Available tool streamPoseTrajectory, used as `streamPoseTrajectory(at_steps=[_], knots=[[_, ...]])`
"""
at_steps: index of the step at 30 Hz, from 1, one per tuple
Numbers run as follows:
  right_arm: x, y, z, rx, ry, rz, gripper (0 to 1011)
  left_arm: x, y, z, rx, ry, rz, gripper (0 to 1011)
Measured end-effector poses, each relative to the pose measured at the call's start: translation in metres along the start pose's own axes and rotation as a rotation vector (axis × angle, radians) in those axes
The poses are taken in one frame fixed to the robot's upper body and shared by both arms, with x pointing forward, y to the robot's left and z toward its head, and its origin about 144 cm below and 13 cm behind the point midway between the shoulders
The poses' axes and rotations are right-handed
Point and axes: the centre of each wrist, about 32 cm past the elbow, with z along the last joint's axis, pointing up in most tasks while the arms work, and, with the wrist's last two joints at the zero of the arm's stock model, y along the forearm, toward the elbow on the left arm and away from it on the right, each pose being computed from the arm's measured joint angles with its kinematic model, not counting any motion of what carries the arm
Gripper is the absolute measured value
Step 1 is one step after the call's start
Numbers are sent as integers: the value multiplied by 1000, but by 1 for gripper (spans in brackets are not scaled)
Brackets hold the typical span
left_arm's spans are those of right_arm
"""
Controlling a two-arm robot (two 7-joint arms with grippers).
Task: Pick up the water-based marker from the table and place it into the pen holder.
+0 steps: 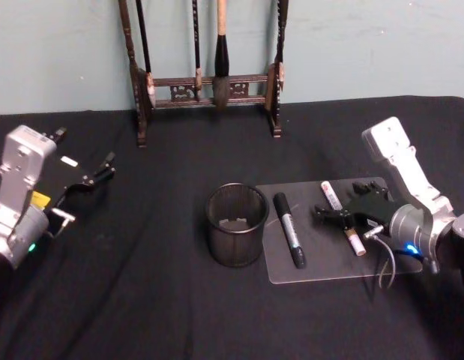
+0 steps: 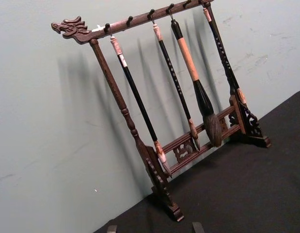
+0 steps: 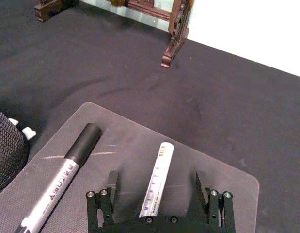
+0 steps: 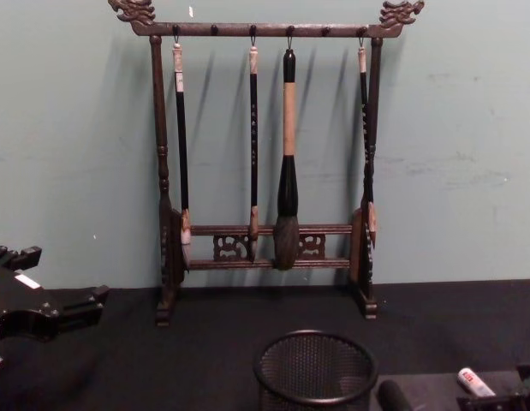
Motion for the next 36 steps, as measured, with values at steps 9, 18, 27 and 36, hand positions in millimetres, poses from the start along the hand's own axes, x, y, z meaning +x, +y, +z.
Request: streamPoseTrajectory(at_steps=[9, 18, 27, 36], knots=[[-2, 2, -2, -12, 10, 5, 1003, 0, 0, 0, 0, 0, 0, 1001], [-2, 3, -3, -19, 24, 12, 1003, 0, 0, 0, 0, 0, 0, 1001], [-2, 5, -2, -23, 37, 19, 1003, 0, 0, 0, 0, 0, 0, 1001], [-1, 7, -2, -25, 45, 21, 1003, 0, 0, 0, 0, 0, 0, 1001]])
